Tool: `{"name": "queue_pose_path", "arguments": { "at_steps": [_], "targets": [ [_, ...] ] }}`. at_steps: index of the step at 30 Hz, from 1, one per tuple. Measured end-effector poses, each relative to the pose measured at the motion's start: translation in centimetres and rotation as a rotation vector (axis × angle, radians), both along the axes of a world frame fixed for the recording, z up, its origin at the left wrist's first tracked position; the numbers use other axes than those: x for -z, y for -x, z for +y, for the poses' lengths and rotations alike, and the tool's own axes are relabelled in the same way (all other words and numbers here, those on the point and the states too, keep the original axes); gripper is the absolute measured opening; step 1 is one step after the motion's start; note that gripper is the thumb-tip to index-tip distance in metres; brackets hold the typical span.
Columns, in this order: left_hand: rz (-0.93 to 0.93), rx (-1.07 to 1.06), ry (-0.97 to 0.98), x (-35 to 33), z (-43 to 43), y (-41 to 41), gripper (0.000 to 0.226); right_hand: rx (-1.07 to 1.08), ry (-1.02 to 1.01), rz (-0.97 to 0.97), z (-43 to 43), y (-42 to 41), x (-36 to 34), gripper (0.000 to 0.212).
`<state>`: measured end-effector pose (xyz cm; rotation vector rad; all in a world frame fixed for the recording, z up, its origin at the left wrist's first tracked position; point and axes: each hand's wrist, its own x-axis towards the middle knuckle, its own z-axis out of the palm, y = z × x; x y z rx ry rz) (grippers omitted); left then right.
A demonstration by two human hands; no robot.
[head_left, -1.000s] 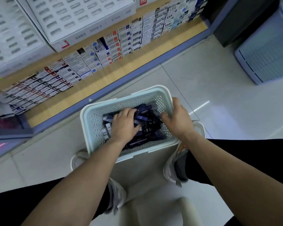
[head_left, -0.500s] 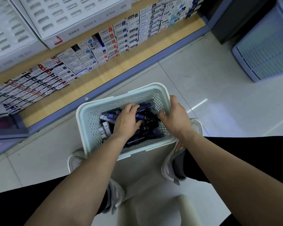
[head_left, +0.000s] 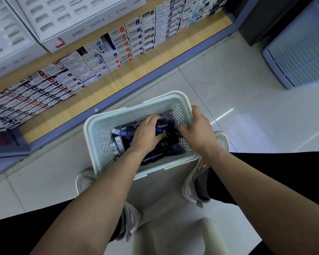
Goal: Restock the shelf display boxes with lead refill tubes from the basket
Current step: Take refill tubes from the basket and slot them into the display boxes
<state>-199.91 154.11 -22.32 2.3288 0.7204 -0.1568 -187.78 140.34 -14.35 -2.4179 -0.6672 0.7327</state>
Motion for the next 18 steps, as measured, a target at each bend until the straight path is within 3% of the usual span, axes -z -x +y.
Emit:
{"name": "queue_pose_path", "arguments": {
  "at_steps": [6,10,15,18],
  "targets": [
    [0.05,0.052,-0.008,0.0,0.6,-1.3,0.071,0.01,-0.011,-0.001,0.1,0.0,-0.2,0.034],
    [0.04,0.09,-0.097,0.3,0.2,-1.4,0.064,0.008,-0.02,-0.001,0.1,0.0,-0.1,0.031],
    [0.005,0.06,-0.043,0.2,0.1,-1.3,0.06,0.008,-0.018,-0.002,0.3,-0.1,-0.2,0.032],
    [0.047,0.127,-0.071,0.1,0.7,-1.6,0.068,0.006,-0.018,0.001,0.3,0.0,-0.2,0.03]
  ]
}}
